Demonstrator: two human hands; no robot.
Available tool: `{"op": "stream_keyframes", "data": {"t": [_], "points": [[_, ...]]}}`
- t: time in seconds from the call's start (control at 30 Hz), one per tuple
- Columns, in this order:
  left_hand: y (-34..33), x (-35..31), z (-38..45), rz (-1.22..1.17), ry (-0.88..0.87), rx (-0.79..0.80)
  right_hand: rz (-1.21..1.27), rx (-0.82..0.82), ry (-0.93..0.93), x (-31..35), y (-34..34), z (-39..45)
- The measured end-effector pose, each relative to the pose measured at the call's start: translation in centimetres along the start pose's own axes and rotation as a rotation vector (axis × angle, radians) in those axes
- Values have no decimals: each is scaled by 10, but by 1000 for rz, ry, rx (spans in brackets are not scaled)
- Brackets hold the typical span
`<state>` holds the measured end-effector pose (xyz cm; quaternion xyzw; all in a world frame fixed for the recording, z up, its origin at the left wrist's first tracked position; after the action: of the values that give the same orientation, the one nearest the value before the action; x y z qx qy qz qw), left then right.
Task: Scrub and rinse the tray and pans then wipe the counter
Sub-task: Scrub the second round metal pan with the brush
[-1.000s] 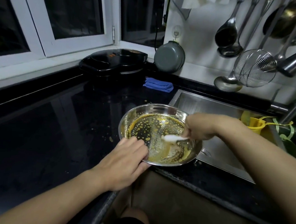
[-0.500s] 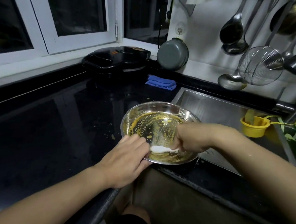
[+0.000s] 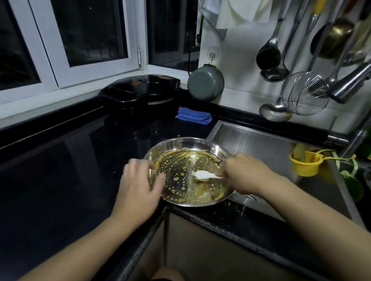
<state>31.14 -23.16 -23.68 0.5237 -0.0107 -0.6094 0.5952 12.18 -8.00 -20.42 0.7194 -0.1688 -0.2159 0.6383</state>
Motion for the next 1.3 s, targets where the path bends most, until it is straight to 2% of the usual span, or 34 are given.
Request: {"op": "stream_keyframes", "data": {"t": [0.03,0.07,0.13,0.2,0.27,0.33,0.47,0.57,0.7,0.9,1.07,1.2,1.3], "points": [[7,16,10,-48,204,-36,1,-38,-16,-8,3,-9],[7,30,17,-63,387,-7,12,-77,-36,-16,4,-15],[-3,46,26,-82,653,144,20,-93,-84,-31,2,-24],[-17,47,23,-201,832,283,39,-29,-123,-40,-9,-27],[-26,46,20,-298,894,331,66,46,-152,-45,-20,-28],[-25,46,24,-332,849,244,73,51,-181,-52,-22,-29],[-10,31,37,-369,640,-56,61,1,-244,-63,-18,-35],[-1,16,44,-378,514,-184,50,-10,-236,-65,-14,-41],[9,3,48,-437,385,-275,53,-68,-178,-61,-8,-45],[6,6,49,-509,362,-312,-123,-123,-170,-40,8,-34],[8,-3,50,-504,280,-358,-262,-1,-142,-16,15,-26],[7,-5,48,-514,256,-395,-23,227,81,29,17,-19],[5,-1,47,-514,257,-395,72,300,160,43,15,-11]]}}
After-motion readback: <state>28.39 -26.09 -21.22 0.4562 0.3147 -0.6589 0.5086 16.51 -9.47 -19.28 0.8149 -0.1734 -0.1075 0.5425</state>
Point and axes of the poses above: each hand's wrist, its own z-axis towards the middle knuckle, its own y-axis out of the back of the hand, x = y × z, the point moved 9 cm from there along z, towards the middle knuckle, and after that the axes turned 2 degrees about -z, right-handed, at the moved point
